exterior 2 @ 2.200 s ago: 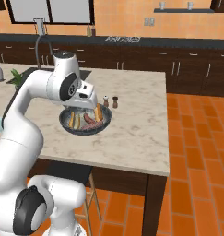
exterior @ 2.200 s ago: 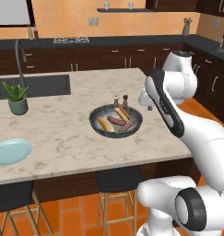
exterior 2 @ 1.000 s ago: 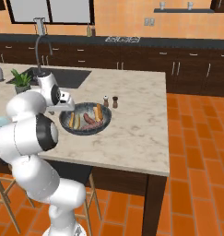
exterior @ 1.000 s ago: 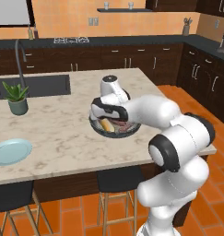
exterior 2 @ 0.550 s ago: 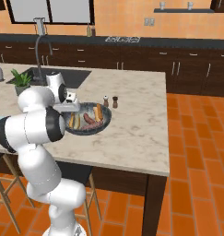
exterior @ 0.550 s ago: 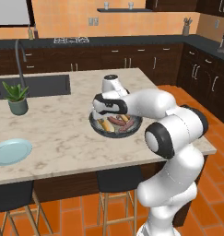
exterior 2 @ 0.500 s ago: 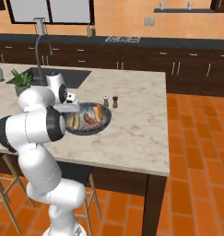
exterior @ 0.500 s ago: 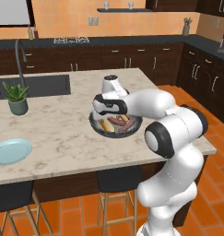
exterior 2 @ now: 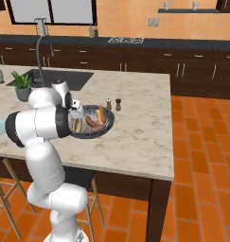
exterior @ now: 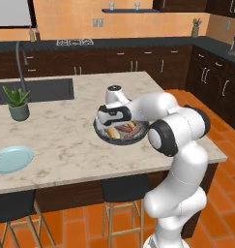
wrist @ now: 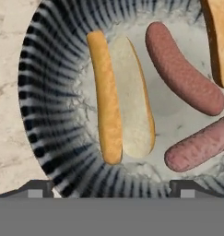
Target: Place one bun and one sausage from the bowl on each plate.
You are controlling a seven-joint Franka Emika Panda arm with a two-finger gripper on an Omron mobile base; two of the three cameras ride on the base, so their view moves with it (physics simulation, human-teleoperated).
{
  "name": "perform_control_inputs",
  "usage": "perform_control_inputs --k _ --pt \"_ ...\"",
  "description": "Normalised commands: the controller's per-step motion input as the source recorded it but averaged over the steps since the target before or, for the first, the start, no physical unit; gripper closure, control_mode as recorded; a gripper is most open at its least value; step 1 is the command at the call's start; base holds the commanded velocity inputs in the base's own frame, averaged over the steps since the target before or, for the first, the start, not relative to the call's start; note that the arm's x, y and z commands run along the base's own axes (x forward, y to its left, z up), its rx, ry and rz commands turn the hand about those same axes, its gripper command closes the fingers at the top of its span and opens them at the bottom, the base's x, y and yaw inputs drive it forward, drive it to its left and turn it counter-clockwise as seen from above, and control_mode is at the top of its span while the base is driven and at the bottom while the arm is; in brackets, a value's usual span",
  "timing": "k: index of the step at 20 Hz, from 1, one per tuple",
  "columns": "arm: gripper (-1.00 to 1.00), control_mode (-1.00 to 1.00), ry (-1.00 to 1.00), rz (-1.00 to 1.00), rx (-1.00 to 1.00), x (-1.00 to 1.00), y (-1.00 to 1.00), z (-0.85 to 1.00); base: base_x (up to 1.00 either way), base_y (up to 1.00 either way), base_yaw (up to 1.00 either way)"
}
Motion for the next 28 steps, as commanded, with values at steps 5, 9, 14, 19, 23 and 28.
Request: perform_control_inputs --k 5,9,14,19,23,28 --pt "-1.0 -1.0 0.0 0.0 0.0 0.26 0.0 -0.31 0.0 0.0 0.0" --pt "-1.0 -1.0 -0.01 0.0 0.0 0.48 0.0 -0.18 0.0 0.0 0.0" --pt "-1.0 -1.0 0.0 0.0 0.0 0.09 0.0 -0.09 0.0 0.0 0.0" --pt "-1.0 -1.0 -0.01 0.0 0.0 0.03 0.0 -0.27 0.0 0.0 0.0" --pt "-1.0 -1.0 -0.04 0.0 0.0 0.04 0.0 -0.25 0.0 0.0 0.0" --pt "-1.0 -1.0 -0.01 0.0 0.0 0.0 0.0 -0.09 0.0 0.0 0.0"
